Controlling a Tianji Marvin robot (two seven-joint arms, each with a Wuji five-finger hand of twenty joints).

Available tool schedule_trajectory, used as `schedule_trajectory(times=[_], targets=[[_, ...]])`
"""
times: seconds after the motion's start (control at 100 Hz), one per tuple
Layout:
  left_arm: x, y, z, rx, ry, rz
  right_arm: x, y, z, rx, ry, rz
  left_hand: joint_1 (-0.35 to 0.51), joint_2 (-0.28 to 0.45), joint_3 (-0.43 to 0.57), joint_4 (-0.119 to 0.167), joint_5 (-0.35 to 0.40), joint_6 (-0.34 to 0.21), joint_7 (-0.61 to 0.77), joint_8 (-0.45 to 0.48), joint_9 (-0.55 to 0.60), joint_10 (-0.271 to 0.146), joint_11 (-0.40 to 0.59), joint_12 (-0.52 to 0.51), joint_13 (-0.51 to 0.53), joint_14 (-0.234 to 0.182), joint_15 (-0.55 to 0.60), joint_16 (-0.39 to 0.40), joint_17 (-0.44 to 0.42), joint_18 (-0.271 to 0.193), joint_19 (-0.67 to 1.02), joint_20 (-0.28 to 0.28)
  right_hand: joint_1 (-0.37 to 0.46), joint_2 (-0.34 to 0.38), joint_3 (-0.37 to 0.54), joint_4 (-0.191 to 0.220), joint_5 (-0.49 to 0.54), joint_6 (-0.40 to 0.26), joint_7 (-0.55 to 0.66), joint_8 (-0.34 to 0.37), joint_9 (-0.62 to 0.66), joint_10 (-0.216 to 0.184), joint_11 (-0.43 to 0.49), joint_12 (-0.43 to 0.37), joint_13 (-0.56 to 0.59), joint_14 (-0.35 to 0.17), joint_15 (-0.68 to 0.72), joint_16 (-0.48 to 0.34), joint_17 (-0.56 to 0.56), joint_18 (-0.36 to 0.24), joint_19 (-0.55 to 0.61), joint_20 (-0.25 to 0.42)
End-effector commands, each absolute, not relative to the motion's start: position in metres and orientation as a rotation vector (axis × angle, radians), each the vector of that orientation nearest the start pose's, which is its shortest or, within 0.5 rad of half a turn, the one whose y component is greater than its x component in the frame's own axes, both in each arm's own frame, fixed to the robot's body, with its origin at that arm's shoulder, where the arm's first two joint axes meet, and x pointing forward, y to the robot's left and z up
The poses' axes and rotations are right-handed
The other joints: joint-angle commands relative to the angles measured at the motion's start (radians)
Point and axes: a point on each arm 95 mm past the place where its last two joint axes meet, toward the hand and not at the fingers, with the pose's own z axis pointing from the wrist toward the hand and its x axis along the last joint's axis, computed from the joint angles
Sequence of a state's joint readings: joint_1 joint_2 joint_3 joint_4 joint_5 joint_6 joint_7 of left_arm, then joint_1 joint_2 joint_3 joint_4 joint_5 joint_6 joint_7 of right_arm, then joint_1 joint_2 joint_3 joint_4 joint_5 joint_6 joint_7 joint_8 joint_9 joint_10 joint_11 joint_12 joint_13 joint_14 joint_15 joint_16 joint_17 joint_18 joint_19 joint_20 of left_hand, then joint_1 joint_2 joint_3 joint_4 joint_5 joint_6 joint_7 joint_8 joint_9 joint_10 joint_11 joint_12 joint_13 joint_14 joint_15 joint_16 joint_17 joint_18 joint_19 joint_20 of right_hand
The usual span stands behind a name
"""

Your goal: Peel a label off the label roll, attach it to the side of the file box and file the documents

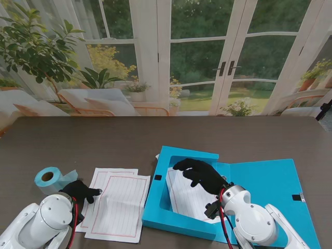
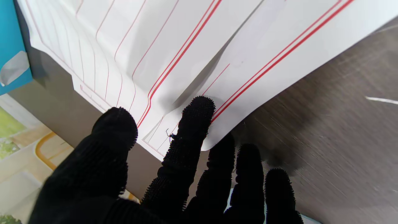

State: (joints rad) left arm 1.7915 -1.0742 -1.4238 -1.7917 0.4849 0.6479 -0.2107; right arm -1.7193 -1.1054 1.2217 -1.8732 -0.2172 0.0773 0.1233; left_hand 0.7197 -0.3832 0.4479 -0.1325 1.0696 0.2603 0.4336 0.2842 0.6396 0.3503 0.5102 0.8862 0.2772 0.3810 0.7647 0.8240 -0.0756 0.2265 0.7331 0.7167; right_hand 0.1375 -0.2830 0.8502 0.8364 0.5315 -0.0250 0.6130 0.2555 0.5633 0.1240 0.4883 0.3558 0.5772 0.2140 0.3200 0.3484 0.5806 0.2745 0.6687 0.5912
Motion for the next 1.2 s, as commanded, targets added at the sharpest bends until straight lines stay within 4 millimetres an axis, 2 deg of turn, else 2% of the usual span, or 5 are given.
schedule_trajectory(times=[0.0, 0.62, 0.82, 0.92, 1.19], targets=[[0.3355, 0.0821, -0.362, -2.251, 0.989, -0.956, 0.3456, 0.0518, -0.296, -2.07, -1.252, -2.063, 0.018, -0.036, -0.029, 0.045, 0.037, -0.021, 0.012, 0.005, -0.025, -0.002, 0.066, 0.062, -0.02, 0.008, -0.174, -0.075, -0.005, -0.019, 0.019, 0.02, 0.018, 0.023, -0.023, 0.028, 0.018, -0.002, 0.013, -0.007, -0.013, 0.011, 0.01, -0.007, 0.0, 0.001, 0.008, 0.0, -0.463, -0.007, -0.022, 0.014], [0.341, 0.0807, -0.354, -2.132, 1.08, -0.913, 0.3451, 0.0517, -0.2963, -2.074, -1.247, -2.046, -0.093, -0.051, 0.091, 0.022, 0.005, -0.085, -0.027, -0.027, -0.018, -0.049, 0.256, 0.303, 0.026, 0.053, 0.353, 0.32, -0.022, -0.056, 0.561, 0.397, 0.019, 0.024, -0.024, 0.029, 0.02, -0.002, 0.011, -0.007, -0.012, 0.012, 0.01, -0.007, 0.0, 0.001, 0.007, 0.0, -0.463, -0.008, -0.026, 0.017], [0.3432, 0.0793, -0.3559, -2.081, 1.116, -0.911, 0.3447, 0.0516, -0.2968, -2.078, -1.247, -2.04, -0.088, -0.058, 0.095, 0.02, -0.002, -0.136, -0.034, -0.037, 0.038, -0.064, 0.28, 0.296, 0.214, 0.021, 0.455, 0.406, 0.214, -0.033, 0.68, 0.614, 0.02, 0.023, -0.023, 0.03, 0.021, 0.0, 0.011, -0.007, -0.011, 0.012, 0.01, -0.007, -0.001, 0.003, 0.007, 0.0, -0.463, -0.009, -0.028, 0.018], [0.3429, 0.0796, -0.3553, -2.023, 1.181, -0.892, 0.3444, 0.0519, -0.297, -2.078, -1.25, -2.036, -0.108, -0.05, 0.076, 0.018, -0.025, -0.184, -0.054, -0.047, 0.068, -0.071, 0.291, 0.289, 0.326, -0.035, 0.52, 0.372, 0.375, -0.034, 0.75, 0.584, 0.02, 0.024, -0.024, 0.03, 0.021, -0.001, 0.011, -0.007, -0.011, 0.011, 0.009, -0.007, 0.0, 0.0, 0.007, 0.0, -0.463, -0.008, -0.029, 0.019], [0.3455, 0.0799, -0.3532, -2.007, 1.194, -0.902, 0.344, 0.0521, -0.2975, -2.077, -1.255, -2.028, -0.111, -0.046, 0.047, 0.021, -0.043, -0.196, -0.061, -0.053, 0.078, -0.055, 0.251, 0.241, 0.308, -0.004, 0.47, 0.234, 0.375, 0.004, 0.723, 0.491, 0.02, 0.025, -0.024, 0.03, 0.021, -0.002, 0.009, -0.007, -0.012, 0.013, 0.009, -0.007, -0.002, 0.003, 0.006, 0.0, -0.463, -0.009, -0.031, 0.02]])
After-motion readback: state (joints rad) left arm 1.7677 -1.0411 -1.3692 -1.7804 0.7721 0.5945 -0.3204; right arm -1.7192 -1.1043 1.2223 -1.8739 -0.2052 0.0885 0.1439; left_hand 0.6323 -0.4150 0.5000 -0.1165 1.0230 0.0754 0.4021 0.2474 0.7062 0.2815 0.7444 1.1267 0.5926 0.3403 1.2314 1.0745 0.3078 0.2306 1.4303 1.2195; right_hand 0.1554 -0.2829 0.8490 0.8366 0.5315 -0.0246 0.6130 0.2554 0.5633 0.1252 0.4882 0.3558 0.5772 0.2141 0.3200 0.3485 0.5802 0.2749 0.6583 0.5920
